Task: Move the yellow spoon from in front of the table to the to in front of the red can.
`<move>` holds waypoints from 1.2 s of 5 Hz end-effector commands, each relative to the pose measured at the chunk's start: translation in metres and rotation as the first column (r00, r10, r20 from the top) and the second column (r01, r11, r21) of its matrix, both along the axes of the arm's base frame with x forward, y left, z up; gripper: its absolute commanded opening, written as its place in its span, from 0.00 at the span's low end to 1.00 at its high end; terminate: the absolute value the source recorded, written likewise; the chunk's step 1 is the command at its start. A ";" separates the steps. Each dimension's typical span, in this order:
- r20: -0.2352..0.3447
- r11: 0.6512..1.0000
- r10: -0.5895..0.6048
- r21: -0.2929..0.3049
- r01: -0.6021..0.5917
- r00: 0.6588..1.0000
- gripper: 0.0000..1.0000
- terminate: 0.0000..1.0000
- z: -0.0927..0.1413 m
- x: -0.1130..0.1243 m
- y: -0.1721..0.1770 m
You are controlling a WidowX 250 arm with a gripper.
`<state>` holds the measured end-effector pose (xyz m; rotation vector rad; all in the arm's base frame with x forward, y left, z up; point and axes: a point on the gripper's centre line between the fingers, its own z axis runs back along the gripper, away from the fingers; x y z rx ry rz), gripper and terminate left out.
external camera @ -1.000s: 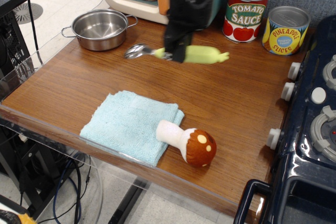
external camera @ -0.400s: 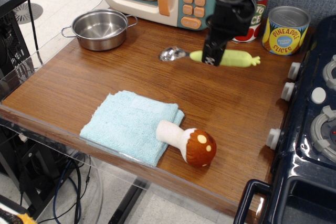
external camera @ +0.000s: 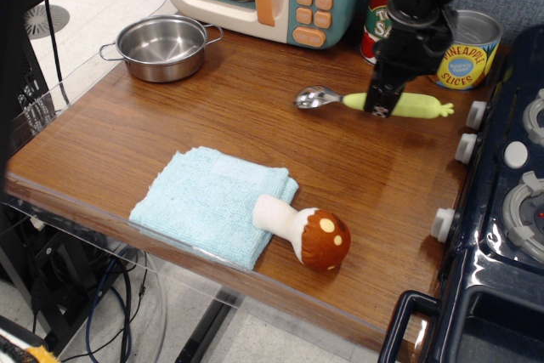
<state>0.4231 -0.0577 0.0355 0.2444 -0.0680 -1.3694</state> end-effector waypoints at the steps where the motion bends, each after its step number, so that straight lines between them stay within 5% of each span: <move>1: 0.038 1.000 -0.011 0.016 0.011 0.999 0.00 0.00 0.010 0.014 -0.007; 2: 0.027 1.000 0.003 0.022 -0.004 1.000 0.00 0.00 0.006 0.016 -0.002; 3: 0.016 0.999 0.036 0.034 -0.036 0.999 1.00 0.00 0.007 0.014 0.001; 6: 0.040 0.998 0.052 0.029 -0.053 0.998 1.00 0.00 0.028 0.008 0.003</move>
